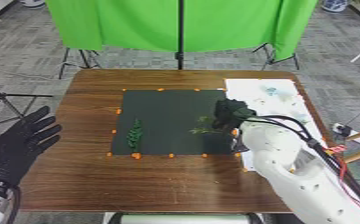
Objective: Arrange flowers
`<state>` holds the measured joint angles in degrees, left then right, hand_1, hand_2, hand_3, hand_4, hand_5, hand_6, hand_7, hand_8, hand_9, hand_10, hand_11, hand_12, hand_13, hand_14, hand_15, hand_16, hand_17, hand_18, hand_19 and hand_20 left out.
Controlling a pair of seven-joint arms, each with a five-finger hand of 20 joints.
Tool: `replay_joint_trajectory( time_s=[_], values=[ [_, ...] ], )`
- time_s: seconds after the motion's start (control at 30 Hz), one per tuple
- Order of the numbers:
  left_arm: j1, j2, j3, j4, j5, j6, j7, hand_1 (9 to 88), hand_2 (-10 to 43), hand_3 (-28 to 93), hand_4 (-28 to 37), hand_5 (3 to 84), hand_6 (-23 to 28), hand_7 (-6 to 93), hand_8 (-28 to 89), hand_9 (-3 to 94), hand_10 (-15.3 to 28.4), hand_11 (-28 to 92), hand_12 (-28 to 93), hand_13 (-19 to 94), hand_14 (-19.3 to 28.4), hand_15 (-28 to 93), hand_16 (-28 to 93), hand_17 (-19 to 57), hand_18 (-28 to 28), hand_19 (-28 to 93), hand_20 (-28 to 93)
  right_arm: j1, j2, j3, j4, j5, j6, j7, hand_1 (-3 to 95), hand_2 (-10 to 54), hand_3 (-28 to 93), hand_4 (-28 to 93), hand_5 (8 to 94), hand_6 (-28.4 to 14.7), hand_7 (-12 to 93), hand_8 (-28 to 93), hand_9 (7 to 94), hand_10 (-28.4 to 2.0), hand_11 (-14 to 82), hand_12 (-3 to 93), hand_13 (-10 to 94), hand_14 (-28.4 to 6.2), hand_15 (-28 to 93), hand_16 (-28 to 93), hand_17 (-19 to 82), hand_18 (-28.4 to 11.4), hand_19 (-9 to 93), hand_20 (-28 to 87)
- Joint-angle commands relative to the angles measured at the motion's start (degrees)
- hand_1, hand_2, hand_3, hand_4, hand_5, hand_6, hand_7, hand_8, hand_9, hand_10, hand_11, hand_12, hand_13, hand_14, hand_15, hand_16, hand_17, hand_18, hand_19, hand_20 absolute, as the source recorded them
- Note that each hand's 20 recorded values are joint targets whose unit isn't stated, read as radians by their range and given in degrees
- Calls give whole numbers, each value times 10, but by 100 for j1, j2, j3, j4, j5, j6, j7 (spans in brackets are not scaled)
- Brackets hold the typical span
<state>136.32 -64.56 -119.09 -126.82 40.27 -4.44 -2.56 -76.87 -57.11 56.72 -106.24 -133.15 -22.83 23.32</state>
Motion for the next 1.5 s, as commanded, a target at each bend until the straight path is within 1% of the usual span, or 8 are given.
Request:
replay_joint_trajectory(
  time_s=[0.03, 0.33, 0.53, 0.57, 0.6, 0.67, 1.07, 1.5],
  values=[
    [8, 45, 72, 0, 20, 92, -69, 251, -28, 708, -283, 269, 28, 241, -135, 212, 108, 291, 111, 149, 127, 434, -48, -110, 190, 449, 56, 721, -946, -862, 479, -567, 79, 39, 405, -95, 844, -283, 785, 13, 564, 116, 847, -85, 651, 418, 764, -97, 877, 353, 362, -202, 895, 354],
    [-4, 17, 89, 6, 17, 98, -75, 251, -29, 709, -283, 270, 29, 242, -135, 211, 107, 291, 111, 150, 129, 433, -49, -110, 190, 449, 56, 803, -1262, -1207, 1012, -1396, 118, 352, 390, -77, 847, -283, 812, 14, 515, 111, 920, -68, 613, 392, 844, -78, 846, 333, 438, -215, 931, 334],
    [-61, 49, 127, 37, 18, 76, -103, 251, -29, 709, -283, 271, 29, 240, -136, 212, 108, 292, 111, 150, 128, 434, -49, -110, 190, 449, 56, 808, -1502, -1252, 1098, -1280, -619, 927, 374, -61, 859, -282, 837, 14, 477, 109, 937, -60, 645, 345, 879, -69, 838, 331, 479, -218, 932, 361],
    [-78, 59, 133, 49, 17, 75, -109, 251, -29, 708, -283, 270, 29, 241, -135, 212, 108, 292, 110, 150, 128, 434, -49, -110, 190, 449, 56, 808, -1538, -1247, 1096, -1128, -715, 1020, 365, -47, 860, -282, 849, 15, 464, 92, 937, -58, 667, 316, 892, -65, 837, 332, 492, -219, 932, 366],
    [-97, 71, 139, 61, 16, 68, -118, 251, -29, 709, -283, 270, 29, 241, -135, 212, 108, 292, 110, 149, 128, 434, -49, -111, 190, 449, 56, 787, -1579, -1227, 1090, -992, -762, 1074, 358, -17, 852, -283, 856, 16, 480, -31, 937, -58, 682, 296, 903, -63, 838, 328, 501, -217, 932, 359],
    [-128, 97, 150, 80, 16, 37, -139, 251, -30, 710, -283, 270, 29, 241, -135, 212, 108, 292, 110, 150, 128, 434, -49, -111, 190, 449, 56, 748, -1679, -1164, 1065, -740, -992, 1247, 353, 15, 835, -283, 861, 16, 489, -112, 937, -58, 700, 284, 917, -59, 840, 324, 512, -217, 932, 352],
    [-171, 141, 199, 115, 18, 4, -173, 251, -29, 709, -283, 269, 28, 240, -135, 211, 108, 292, 111, 150, 128, 434, -49, -111, 190, 449, 56, 581, -1969, -817, 1016, 62, -537, 1470, 259, 123, 742, -283, 869, 1, 393, -125, 937, -61, 695, 265, 925, -61, 828, 331, 520, -224, 932, 348],
    [-171, 92, 187, 100, 34, 0, -211, 252, -29, 708, -283, 270, 29, 240, -135, 211, 108, 292, 111, 150, 127, 434, -49, -111, 190, 449, 56, 446, -2268, -546, 926, 730, -979, 1879, 244, 156, 761, -283, 881, 0, 372, -123, 937, -60, 706, 230, 937, -57, 818, 300, 539, -217, 932, 334]
  ],
)
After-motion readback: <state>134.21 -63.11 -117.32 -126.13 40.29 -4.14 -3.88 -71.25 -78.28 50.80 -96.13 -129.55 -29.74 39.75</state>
